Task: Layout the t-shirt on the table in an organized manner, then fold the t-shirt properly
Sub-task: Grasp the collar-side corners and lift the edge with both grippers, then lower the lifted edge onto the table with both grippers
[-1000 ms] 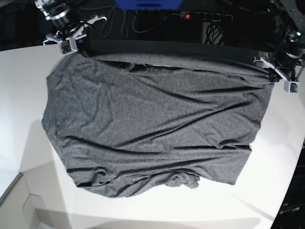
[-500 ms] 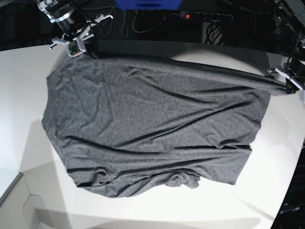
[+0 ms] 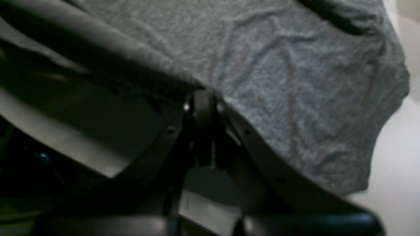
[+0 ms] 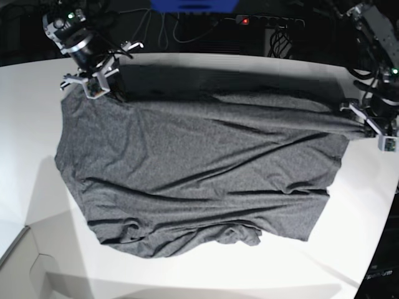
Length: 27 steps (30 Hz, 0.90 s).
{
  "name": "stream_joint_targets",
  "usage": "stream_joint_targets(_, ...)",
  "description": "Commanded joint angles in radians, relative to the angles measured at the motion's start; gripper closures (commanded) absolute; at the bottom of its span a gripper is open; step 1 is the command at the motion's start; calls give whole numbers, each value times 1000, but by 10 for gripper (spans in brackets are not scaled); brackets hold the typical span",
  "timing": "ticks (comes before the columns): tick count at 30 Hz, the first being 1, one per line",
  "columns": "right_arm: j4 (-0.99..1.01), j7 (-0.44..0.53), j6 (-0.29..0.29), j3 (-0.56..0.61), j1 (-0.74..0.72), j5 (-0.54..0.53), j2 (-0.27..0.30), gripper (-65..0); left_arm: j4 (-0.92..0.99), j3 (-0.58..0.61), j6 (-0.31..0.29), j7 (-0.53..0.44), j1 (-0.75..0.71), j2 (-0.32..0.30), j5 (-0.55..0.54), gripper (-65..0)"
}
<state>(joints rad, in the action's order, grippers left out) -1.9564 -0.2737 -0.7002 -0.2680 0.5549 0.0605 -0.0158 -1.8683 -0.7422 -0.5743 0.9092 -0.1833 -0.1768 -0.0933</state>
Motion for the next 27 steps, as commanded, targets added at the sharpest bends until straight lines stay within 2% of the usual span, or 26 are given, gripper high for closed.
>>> stream_joint_targets(1, -5, 14, 2, -6, -12, -14, 10, 0, -6, 2, 6, -12, 5, -13, 8, 0)
stream_joint_targets(4, 15, -14, 2, -4, -45, -14, 27, 0, 28, 10, 6, -11, 29, -13, 11, 0)
stream_joint_targets(11, 62, -12, 2, -6, -101, -14, 30, 0, 82, 11, 7, -2, 51, -20, 11, 0)
stream_joint_targets(14, 84, -12, 2, -4, -121, -14, 50, 0, 95, 14, 7, -2, 51, -20, 11, 0)
stream_joint_targets(22, 130, -12, 2, -4, -161, -14, 69, 0, 151, 108, 15, 0, 49, -42, 13, -2)
stream_joint_targets(27, 140, -12, 2, -6, -181, -14, 72, 0, 146, 122, 15, 0, 41, -46, 27, -86)
